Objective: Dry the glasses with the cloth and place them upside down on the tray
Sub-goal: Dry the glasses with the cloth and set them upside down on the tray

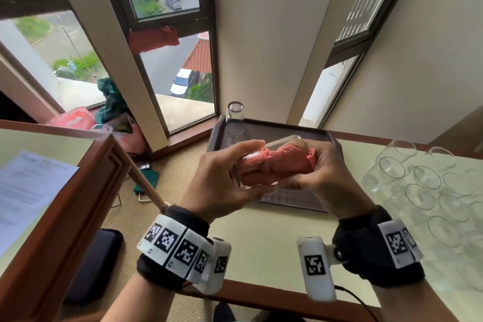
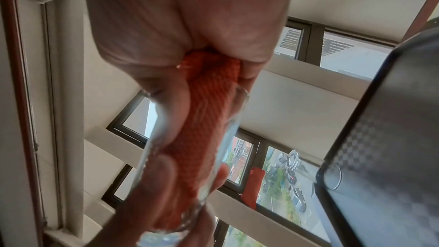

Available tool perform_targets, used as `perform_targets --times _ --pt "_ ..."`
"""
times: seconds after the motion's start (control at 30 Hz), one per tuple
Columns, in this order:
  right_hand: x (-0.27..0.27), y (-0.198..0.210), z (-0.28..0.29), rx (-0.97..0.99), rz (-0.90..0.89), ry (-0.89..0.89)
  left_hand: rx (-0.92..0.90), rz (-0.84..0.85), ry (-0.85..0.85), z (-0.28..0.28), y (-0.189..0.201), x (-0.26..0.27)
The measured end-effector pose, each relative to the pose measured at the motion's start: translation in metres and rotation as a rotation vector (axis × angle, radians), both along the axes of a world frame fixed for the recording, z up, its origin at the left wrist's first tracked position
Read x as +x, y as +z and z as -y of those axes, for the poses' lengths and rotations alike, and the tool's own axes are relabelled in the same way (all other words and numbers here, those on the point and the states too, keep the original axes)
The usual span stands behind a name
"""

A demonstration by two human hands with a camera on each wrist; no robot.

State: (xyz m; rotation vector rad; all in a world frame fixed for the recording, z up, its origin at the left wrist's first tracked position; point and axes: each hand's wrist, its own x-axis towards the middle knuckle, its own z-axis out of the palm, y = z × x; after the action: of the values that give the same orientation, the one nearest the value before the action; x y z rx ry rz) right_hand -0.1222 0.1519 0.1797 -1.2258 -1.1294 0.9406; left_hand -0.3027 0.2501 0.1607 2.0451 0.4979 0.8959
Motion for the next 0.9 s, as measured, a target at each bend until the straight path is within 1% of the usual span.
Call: perform_targets --times 0.03,0.07,0.13,0.17,0.2,0.23,0.3,0.37,0.43,0.47,0.5,0.53,0.6,0.63,0.67,0.73,0.77,0.83,0.9 --pt "0.003 0.001 0.001 0.007 -0.006 -0.008 -0.051 0.014 -0.026 0.001 0.001 0.004" --pt "0.006 0.002 0.004 0.017 -0.017 -0.020 -0.213 0.037 -0.080 0.001 0.004 0.007" --pt "0.010 0.001 0.008 0.032 -0.025 -0.069 -0.626 0.059 -0.206 0.004 0.009 0.014" --pt "0.012 0.000 0.010 0.033 -0.007 -0.095 -0.754 0.045 -0.217 0.005 0.009 0.017" --pt "0.013 -0.001 0.011 0.034 0.019 -0.112 -0.813 0.042 -0.203 0.007 0.008 0.020" --pt "0.015 -0.001 0.011 0.039 0.040 -0.119 -0.830 0.052 -0.182 0.008 0.007 0.024" --pt "0.018 0.001 0.013 0.046 0.075 -0.128 -0.763 0.071 -0.122 0.012 0.010 0.030" --pt "0.023 0.003 0.017 0.038 0.071 -0.110 -0.562 0.051 -0.101 0.013 0.013 0.035" --pt "0.029 0.005 0.025 0.020 0.006 -0.089 -0.308 -0.012 -0.100 0.011 0.013 0.040" --pt "0.032 0.006 0.028 0.012 -0.016 -0.086 -0.240 -0.041 -0.111 0.012 0.014 0.042" --pt "0.034 0.008 0.030 0.008 -0.035 -0.088 -0.252 -0.057 -0.147 0.012 0.015 0.045" --pt "0.037 0.010 0.032 0.010 -0.054 -0.091 -0.353 -0.050 -0.208 0.013 0.017 0.048" --pt "0.042 0.013 0.033 0.031 -0.053 -0.101 -0.667 0.010 -0.306 0.017 0.021 0.053" --pt "0.044 0.015 0.033 0.039 -0.034 -0.104 -0.783 0.031 -0.296 0.020 0.022 0.055" --pt "0.046 0.016 0.032 0.038 -0.017 -0.107 -0.841 0.048 -0.262 0.022 0.024 0.057" --pt "0.051 0.018 0.032 0.018 -0.014 -0.102 -0.828 0.094 -0.176 0.026 0.027 0.063" --pt "0.053 0.019 0.033 0.000 -0.014 -0.096 -0.765 0.110 -0.143 0.027 0.028 0.065" --pt "0.057 0.020 0.033 -0.023 -0.031 -0.074 -0.578 0.116 -0.116 0.030 0.030 0.068" --pt "0.060 0.020 0.037 -0.040 -0.051 -0.057 -0.382 0.076 -0.124 0.034 0.025 0.069"
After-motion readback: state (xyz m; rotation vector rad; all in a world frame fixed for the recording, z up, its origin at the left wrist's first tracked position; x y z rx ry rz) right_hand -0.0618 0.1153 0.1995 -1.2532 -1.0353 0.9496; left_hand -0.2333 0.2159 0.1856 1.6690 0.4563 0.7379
